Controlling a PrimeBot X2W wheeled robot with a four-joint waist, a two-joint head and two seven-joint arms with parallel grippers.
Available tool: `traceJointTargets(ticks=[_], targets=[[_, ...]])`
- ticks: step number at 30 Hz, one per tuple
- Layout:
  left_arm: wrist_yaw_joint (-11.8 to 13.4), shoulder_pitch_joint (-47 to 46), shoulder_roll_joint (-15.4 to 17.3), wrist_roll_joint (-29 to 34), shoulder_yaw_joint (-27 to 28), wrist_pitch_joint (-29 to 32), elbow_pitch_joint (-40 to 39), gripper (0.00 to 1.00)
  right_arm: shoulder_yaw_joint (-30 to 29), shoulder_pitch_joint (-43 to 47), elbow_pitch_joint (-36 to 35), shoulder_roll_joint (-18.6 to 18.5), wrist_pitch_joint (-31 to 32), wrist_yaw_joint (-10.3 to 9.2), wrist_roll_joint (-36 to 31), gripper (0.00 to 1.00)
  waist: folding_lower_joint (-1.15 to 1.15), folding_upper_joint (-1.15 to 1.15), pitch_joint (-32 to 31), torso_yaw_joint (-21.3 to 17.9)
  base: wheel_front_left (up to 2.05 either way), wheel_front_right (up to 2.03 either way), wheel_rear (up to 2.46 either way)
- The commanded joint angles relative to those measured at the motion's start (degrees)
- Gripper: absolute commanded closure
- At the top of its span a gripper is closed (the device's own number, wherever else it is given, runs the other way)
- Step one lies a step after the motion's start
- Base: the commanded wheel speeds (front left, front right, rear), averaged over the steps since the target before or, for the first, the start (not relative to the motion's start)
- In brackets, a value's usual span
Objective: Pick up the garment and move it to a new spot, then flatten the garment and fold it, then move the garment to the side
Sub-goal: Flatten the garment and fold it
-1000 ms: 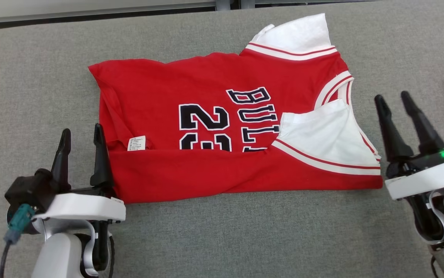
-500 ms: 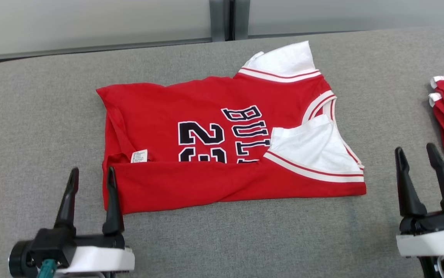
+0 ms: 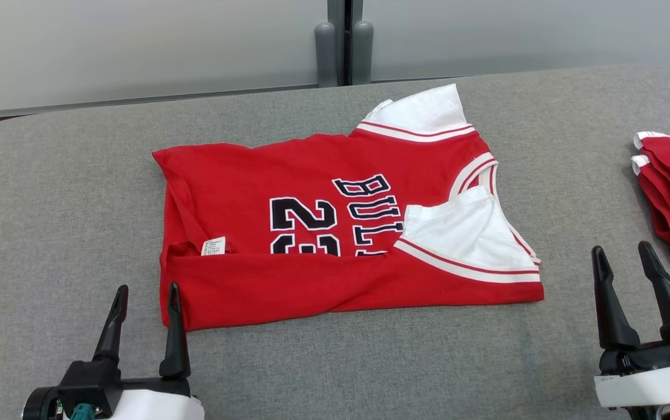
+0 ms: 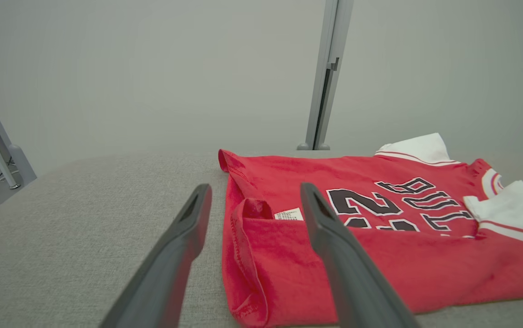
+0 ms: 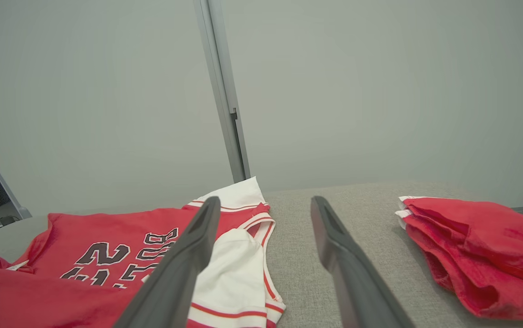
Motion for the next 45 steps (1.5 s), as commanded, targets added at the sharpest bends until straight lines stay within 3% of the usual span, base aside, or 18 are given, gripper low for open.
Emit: traceJointTargets(ticks=[1,10,23,24,25,26,27,28,36,45], targets=[[-0.16,-0.12,0.4,-0.18,0.22,-0.26,0.1,0.0,-0.17,0.25,-0.22,0.03,0.05,0.0,0.12,0.0,0.0,0.0,0.04,-0.03,0.0,0.0,0.0],[-1.43,-2.52,0.2,-2.51,-1.38,2.86,5.0,0.0,2.79,-2.39,4.6,-0.54,1.21,0.0,1.78,0.0,0.0,0.0,1.66,0.15,0.0,0.0,0.0],[-3.3,-10.15,-0.44,-10.64,-1.83,4.11,20.67,0.0,14.1,-13.23,26.59,0.49,0.29,0.0,8.87,0.0,0.0,0.0,6.51,1.23,0.0,0.0,0.0],[-3.62,-10.53,-0.43,-11.19,-1.8,3.96,21.28,0.25,14.77,-13.94,27.66,0.68,0.14,0.0,9.75,0.0,0.0,0.0,6.65,1.28,0.0,0.0,0.0],[-3.75,-10.94,-0.45,-11.23,-1.95,3.85,21.82,0.6,15.57,-14.65,28.65,0.83,0.15,0.0,10.65,0.0,0.0,0.0,6.77,1.33,0.0,0.0,0.0],[-3.98,-11.25,-0.45,-11.34,-2.05,3.69,22.21,1.0,16.48,-15.11,29.81,0.78,0.26,0.0,11.55,0.38,0.0,0.0,6.87,1.39,0.0,0.0,0.0],[-4.12,-11.52,-0.4,-11.44,-2.09,3.59,22.51,1.0,17.05,-15.58,30.52,0.73,0.11,0.0,12.44,0.85,0.0,0.0,6.97,1.44,0.0,0.0,0.0],[-4.19,-11.72,-0.32,-11.51,-2.12,3.5,22.68,1.0,17.83,-16.09,31.26,0.6,0.0,0.0,13.24,1.0,0.0,0.0,7.05,1.51,0.0,0.0,0.0],[-4.38,-10.84,0.16,-12.03,-1.83,2.21,20.23,1.0,20.35,-16.69,30.85,-1.4,-1.17,0.0,17.42,1.0,0.0,0.0,6.98,2.78,0.0,0.0,0.0],[-3.61,-4.18,1.6,-13.14,-1.62,5.3,12.74,1.0,17.03,-6.85,23.28,-3.54,-1.64,-0.02,19.38,1.0,0.0,0.0,3.85,3.82,0.0,0.0,0.0]])
